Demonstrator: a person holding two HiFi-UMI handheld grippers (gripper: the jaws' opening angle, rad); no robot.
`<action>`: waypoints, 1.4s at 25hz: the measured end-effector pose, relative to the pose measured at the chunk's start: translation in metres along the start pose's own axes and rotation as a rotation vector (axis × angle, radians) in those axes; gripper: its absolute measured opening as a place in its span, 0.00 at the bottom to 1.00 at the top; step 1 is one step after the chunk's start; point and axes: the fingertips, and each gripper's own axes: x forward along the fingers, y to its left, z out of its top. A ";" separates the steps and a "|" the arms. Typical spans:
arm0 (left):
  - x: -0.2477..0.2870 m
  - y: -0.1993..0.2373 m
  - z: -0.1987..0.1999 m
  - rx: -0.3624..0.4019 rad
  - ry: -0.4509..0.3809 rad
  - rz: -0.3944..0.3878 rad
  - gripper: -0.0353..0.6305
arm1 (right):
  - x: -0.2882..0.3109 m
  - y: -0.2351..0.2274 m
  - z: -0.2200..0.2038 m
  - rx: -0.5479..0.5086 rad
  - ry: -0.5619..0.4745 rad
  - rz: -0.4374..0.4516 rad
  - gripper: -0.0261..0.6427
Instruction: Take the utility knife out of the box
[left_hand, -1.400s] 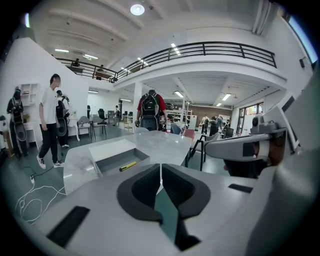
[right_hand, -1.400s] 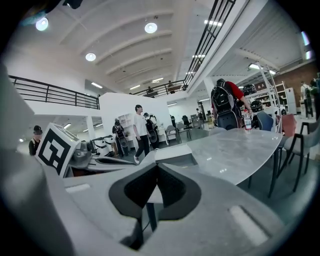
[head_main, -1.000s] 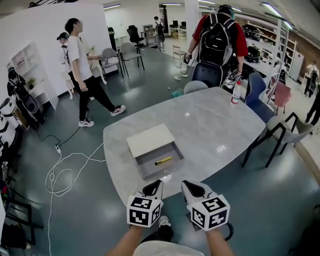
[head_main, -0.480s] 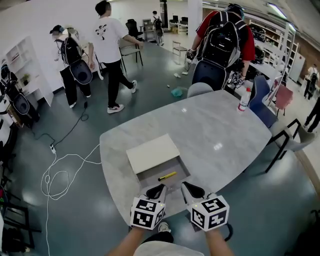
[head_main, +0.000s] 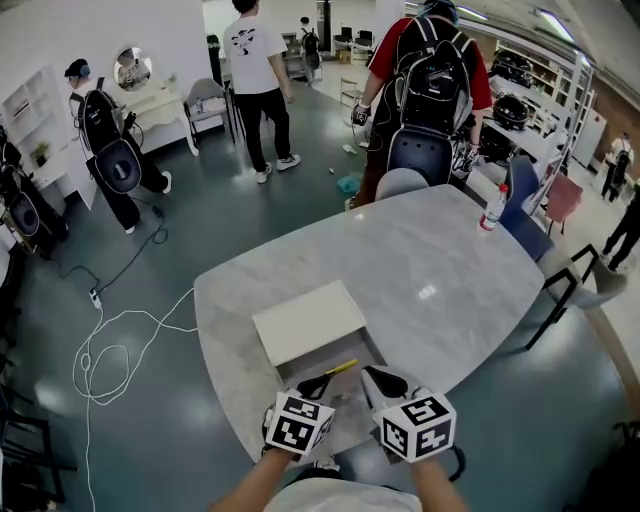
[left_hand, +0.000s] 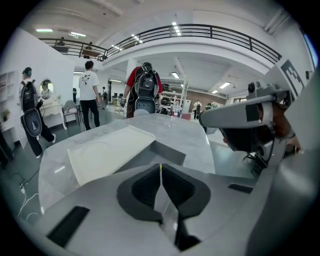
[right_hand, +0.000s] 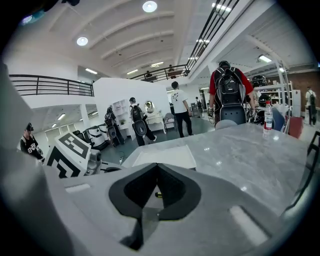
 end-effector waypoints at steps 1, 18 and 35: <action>0.003 0.003 -0.001 0.007 0.012 -0.006 0.08 | 0.003 -0.001 0.000 -0.001 0.005 0.000 0.05; 0.061 0.016 -0.018 0.143 0.191 -0.035 0.08 | 0.042 -0.025 0.004 -0.057 0.068 0.116 0.05; 0.097 0.014 -0.035 0.337 0.371 -0.051 0.09 | 0.055 -0.051 -0.001 -0.133 0.148 0.276 0.05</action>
